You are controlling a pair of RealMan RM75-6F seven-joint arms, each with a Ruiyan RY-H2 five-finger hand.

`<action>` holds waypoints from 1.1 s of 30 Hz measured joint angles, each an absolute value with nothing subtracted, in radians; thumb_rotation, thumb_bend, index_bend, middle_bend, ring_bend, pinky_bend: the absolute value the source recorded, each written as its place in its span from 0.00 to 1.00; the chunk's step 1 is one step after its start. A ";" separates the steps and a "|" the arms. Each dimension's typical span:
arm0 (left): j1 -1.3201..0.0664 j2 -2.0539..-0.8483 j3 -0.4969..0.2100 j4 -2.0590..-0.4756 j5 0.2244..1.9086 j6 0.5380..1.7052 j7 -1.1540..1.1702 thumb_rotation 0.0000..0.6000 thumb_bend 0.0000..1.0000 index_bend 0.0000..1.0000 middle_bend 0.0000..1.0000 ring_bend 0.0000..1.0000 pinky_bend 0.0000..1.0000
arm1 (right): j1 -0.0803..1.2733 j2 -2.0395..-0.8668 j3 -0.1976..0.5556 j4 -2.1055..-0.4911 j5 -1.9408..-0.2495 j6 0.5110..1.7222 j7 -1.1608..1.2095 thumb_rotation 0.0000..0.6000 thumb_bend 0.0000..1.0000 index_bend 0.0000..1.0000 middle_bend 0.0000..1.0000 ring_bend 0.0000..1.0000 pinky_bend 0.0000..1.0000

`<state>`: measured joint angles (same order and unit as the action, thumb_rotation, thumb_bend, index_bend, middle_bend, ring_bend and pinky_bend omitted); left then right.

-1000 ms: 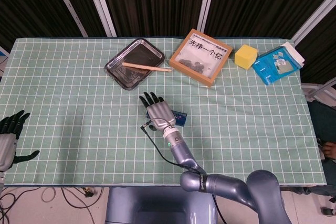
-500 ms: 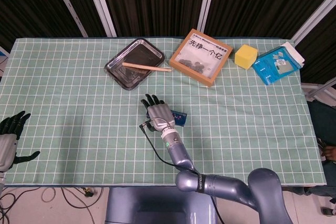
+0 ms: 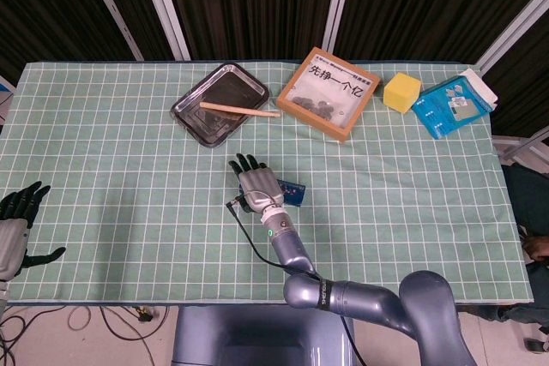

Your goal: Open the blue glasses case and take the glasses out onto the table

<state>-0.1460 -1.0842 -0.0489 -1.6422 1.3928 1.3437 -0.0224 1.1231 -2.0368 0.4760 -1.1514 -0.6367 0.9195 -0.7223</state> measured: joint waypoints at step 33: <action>-0.150 -1.073 -0.044 -1.657 1.391 1.331 -0.031 1.00 0.03 0.00 0.00 0.00 0.00 | 1.321 -2.002 0.529 -1.178 -0.180 1.046 -1.085 1.00 0.37 0.25 0.00 0.00 0.22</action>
<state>-0.1497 -1.0733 -0.0436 -1.6568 1.3910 1.3309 -0.0307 1.3211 -2.0024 0.5288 -1.1782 -0.1799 1.0463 -1.0852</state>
